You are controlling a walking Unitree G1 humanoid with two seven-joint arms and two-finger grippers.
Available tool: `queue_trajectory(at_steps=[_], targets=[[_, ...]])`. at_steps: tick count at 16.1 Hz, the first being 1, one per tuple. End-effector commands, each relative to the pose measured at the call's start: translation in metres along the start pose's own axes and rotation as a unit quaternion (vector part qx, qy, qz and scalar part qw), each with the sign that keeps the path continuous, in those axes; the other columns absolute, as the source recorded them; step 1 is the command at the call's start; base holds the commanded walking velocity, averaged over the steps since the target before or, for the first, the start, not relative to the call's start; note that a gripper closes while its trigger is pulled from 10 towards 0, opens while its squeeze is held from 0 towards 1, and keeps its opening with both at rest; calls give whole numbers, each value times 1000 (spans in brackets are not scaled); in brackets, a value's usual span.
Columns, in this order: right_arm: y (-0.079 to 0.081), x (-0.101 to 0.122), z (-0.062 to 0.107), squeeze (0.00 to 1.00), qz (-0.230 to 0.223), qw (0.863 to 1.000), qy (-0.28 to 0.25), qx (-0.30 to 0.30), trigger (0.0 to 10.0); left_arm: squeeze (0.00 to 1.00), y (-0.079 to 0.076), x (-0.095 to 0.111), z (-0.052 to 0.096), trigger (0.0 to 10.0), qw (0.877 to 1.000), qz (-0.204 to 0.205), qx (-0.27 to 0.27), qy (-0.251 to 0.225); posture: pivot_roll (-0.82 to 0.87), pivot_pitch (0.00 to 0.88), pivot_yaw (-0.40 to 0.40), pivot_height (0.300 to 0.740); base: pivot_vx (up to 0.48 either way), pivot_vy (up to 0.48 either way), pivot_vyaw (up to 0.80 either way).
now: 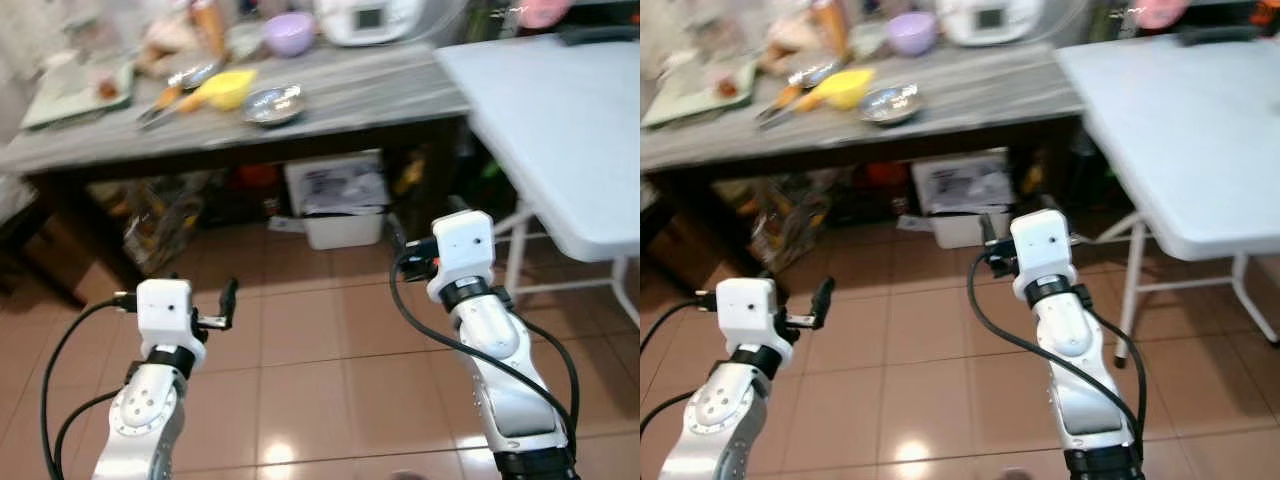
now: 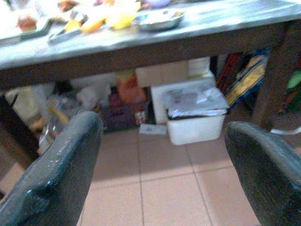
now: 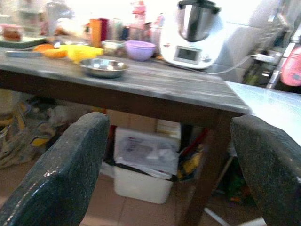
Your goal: Setting the table
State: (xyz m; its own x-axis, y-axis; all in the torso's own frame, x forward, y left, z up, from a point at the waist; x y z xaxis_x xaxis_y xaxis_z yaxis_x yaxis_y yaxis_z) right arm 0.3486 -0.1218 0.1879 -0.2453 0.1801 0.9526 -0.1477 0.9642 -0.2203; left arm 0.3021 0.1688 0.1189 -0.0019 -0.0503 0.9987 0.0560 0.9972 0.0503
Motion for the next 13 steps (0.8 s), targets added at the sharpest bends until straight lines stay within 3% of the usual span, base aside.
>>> queue_trajectory(at_steps=[1, 10, 12, 13], targets=[[-5, -5, 2, 0, -4, 1000, 11, -10, 10000, 0, -1, -4, 2, 10000, 1000, 3, -4, 7, -241, 117, 122, 740, 0, -337, -556], [-3, -11, 0, 0, -13, 1000, 20, -5, 10000, 0, 0, -5, 0, 10000, 1000, 9, 4, 7, -230, 116, 118, 740, 0, -300, -56], [-2, -14, 0, 0, -17, 1000, 24, -4, 10000, 0, 5, -7, -2, 10000, 1000, -10, 24, 11, -219, 113, 110, 740, 0, 0, 0], [0, -16, -1, 0, -21, 999, 27, 2, 10000, 0, 10, -3, -5, 10000, 998, -49, 38, 0, -216, 113, 105, 740, 0, 0, 0]])
Point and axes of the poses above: a point about 5 cm out from each wrist's last joint towards the gripper, its own z axis pointing back from the gripper into the wrist, its own x axis along the axis of the wrist's last joint, y = z × x, the point moved 5 cm from there along -z, pointing out of the wrist towards the gripper, and after that the axes turned 2 degrees about -z, right-handed, at the moved point
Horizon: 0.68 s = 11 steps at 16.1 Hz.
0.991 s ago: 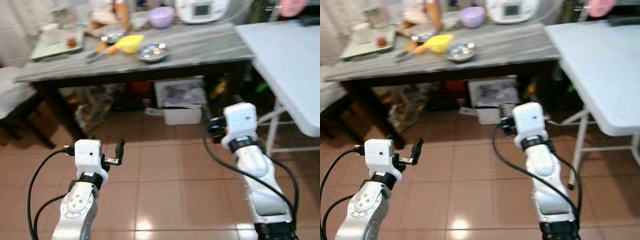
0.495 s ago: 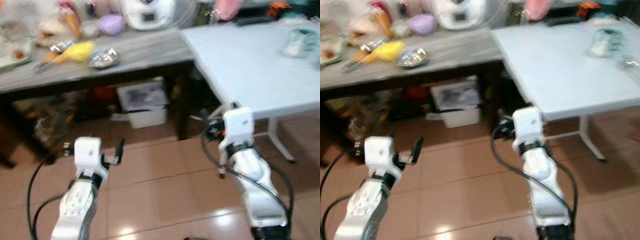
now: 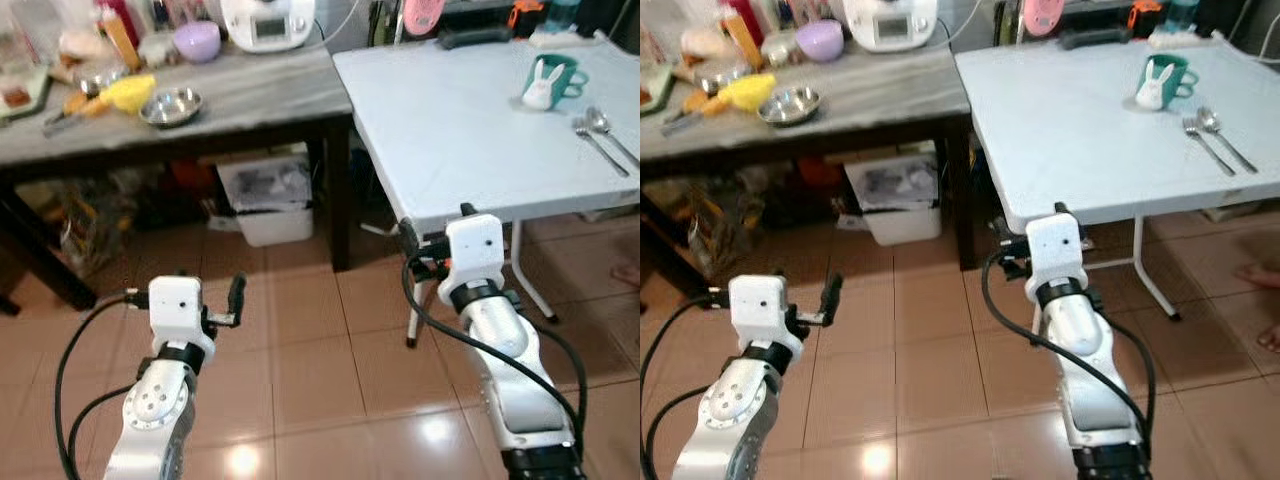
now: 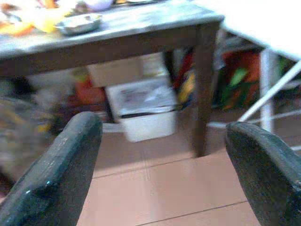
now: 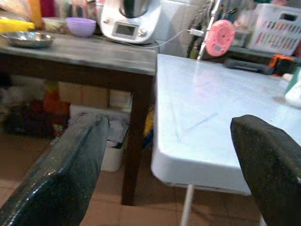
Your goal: Setting the table
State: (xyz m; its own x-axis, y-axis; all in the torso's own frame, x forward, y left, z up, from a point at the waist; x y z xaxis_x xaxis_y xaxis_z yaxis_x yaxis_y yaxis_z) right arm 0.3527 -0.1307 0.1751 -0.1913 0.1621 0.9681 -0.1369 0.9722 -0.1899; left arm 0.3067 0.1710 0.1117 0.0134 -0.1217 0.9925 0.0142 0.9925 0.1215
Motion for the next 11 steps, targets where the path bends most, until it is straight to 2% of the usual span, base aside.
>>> queue_trajectory(at_steps=[1, 4, 6, 8, 10, 11], targets=[[9, -2, -2, 0, -6, 1000, 2, 17, 10000, 0, 10, 10, -4, 10000, 999, -34, 13, -26, -212, 111, 101, 740, 0, 0, 0], [11, 0, -6, 0, -2, 1000, -3, 28, 10000, 0, 39, 49, -28, 10000, 992, -95, 8, -85, -202, 111, 89, 740, 0, 0, 0], [12, 2, -7, 0, -4, 1000, -6, 31, 10000, 0, 45, 61, -39, 10000, 988, -116, 3, -102, -200, 113, 87, 740, 0, 0, 0], [14, 2, -6, 0, -8, 999, -8, 35, 10000, 0, 25, 60, -39, 10000, 985, -130, -37, -109, -196, 117, 88, 740, 0, 0, 0], [12, -2, -3, 0, -8, 999, -4, 36, 10000, 0, 6, 51, -32, 10000, 982, -137, -69, -107, -187, 136, 92, 740, 0, 0, 0], [11, -4, -2, 0, -7, 999, -1, 36, 10000, 0, 2, 44, -27, 10000, 983, -132, -72, -101, -185, 144, 93, 740, 0, 0, 0]])
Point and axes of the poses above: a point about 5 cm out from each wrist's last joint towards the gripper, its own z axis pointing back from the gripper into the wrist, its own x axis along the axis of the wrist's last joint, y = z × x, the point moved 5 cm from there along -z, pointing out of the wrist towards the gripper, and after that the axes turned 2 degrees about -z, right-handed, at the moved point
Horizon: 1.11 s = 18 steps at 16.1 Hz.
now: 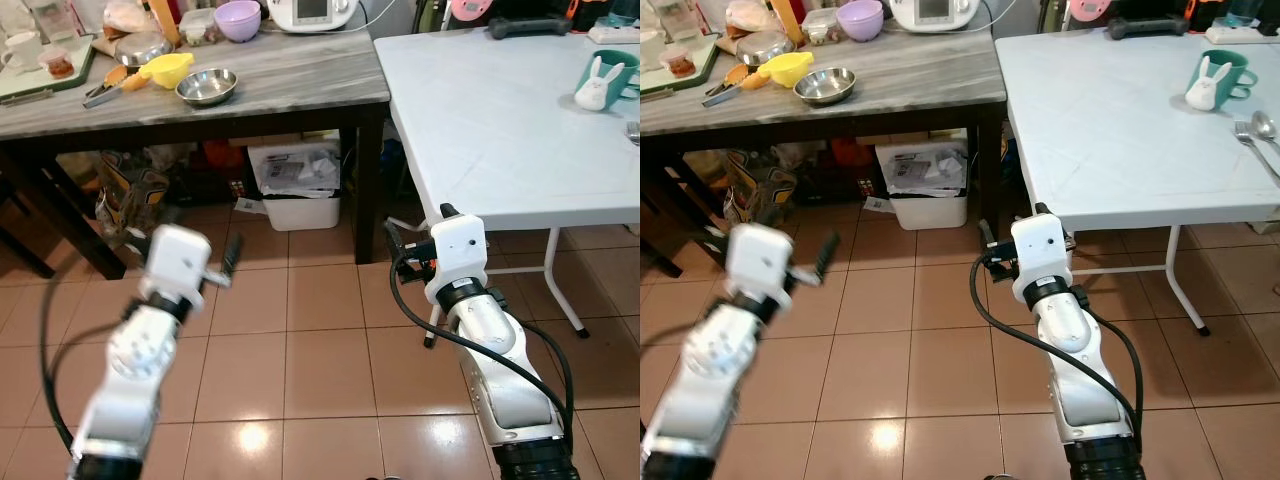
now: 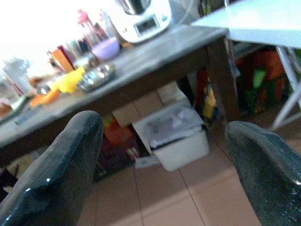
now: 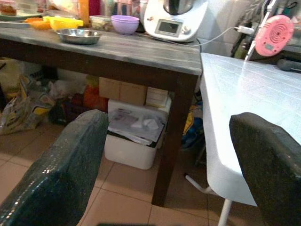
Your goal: Setting the table
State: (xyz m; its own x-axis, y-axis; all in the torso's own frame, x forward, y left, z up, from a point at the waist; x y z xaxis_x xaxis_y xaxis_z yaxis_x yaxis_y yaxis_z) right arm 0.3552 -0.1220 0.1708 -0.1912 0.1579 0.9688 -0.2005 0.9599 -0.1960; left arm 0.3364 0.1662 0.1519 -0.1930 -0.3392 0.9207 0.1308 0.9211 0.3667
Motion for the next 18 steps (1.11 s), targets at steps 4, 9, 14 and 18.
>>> queue_trajectory(at_steps=[4, 9, 14, 18], targets=[[4, -3, 5, 0, -14, 1000, 5, 2, 10000, 0, 4, -23, 35, 10000, 999, -12, 12, 34, -164, 158, 69, 740, 0, 0, 0], [29, 6, -9, 0, -38, 998, -11, 51, 10000, 0, 24, -34, 58, 10000, 994, -35, 82, 55, -114, 151, 40, 740, 0, 0, 0], [21, -1, 4, 0, -54, 998, -4, 41, 10000, 0, 27, -34, 70, 10000, 990, -27, 118, 65, -95, 132, 64, 740, 0, 0, 0], [6, -17, 22, 0, -53, 998, 26, 21, 10000, 0, 37, -41, 84, 10000, 984, -10, 154, 88, -118, 155, 63, 740, 0, 0, 0]])
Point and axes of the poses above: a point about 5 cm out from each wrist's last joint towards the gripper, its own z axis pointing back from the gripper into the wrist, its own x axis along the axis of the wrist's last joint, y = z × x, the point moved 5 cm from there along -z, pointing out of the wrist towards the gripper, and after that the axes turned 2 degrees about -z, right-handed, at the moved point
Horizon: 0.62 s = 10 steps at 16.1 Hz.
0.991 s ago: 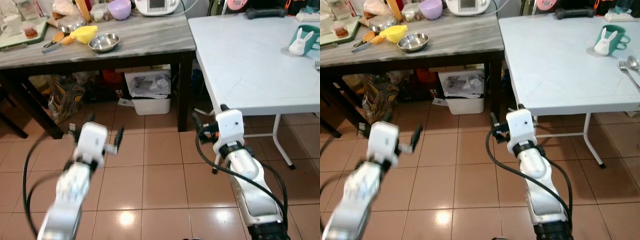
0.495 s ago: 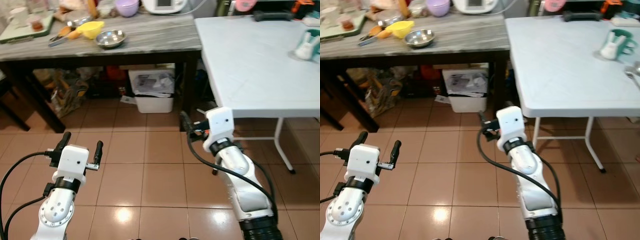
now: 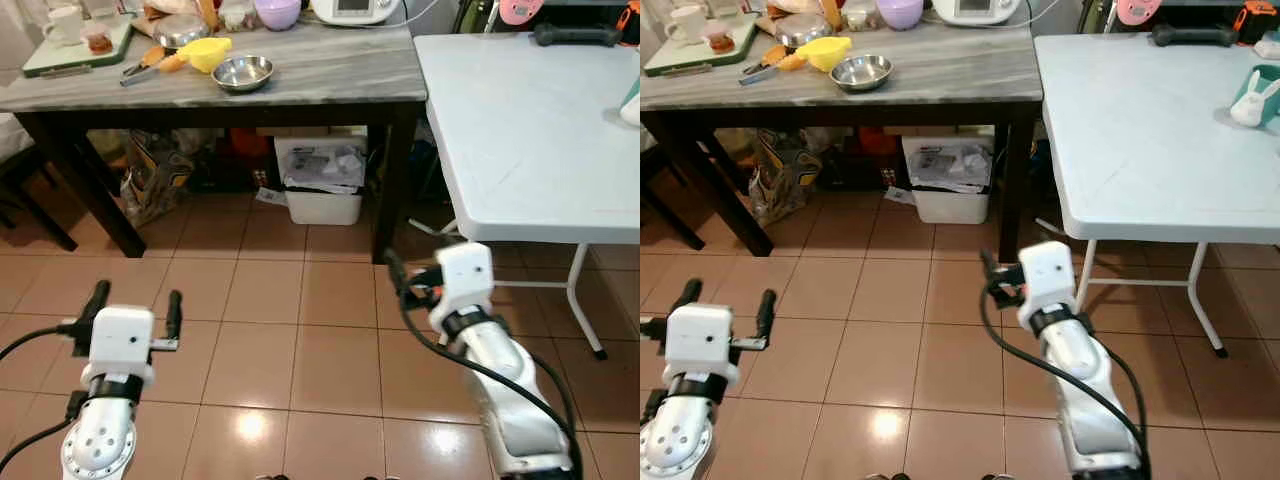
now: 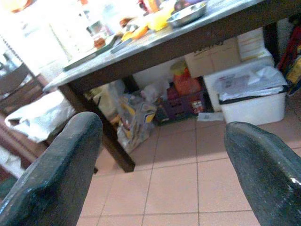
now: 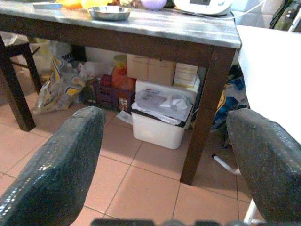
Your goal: Setting the table
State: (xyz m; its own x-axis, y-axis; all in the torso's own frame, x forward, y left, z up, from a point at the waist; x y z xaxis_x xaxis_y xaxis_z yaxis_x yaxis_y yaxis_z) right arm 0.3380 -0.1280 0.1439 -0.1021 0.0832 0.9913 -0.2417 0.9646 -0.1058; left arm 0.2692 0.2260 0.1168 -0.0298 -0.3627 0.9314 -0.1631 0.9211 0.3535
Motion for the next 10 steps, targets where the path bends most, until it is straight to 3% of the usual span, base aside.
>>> queue_trajectory(at_steps=[1, 4, 10], targets=[[5, 8, 1, 0, -9, 1000, -10, 12, 10000, 0, 1, -1, 1, 10000, 1000, 3, 6, 7, -121, 152, 58, 740, 0, 0, 0], [15, 7, 5, 0, -14, 1000, -8, 27, 10000, 0, -9, 7, -7, 10000, 1000, -3, -9, -10, -128, 151, 57, 740, 0, 0, 0], [8, 11, 3, 0, -17, 1000, -7, 16, 10000, 0, -23, 12, -6, 10000, 999, 37, -18, -6, -146, 138, 65, 740, 0, 0, 0]])
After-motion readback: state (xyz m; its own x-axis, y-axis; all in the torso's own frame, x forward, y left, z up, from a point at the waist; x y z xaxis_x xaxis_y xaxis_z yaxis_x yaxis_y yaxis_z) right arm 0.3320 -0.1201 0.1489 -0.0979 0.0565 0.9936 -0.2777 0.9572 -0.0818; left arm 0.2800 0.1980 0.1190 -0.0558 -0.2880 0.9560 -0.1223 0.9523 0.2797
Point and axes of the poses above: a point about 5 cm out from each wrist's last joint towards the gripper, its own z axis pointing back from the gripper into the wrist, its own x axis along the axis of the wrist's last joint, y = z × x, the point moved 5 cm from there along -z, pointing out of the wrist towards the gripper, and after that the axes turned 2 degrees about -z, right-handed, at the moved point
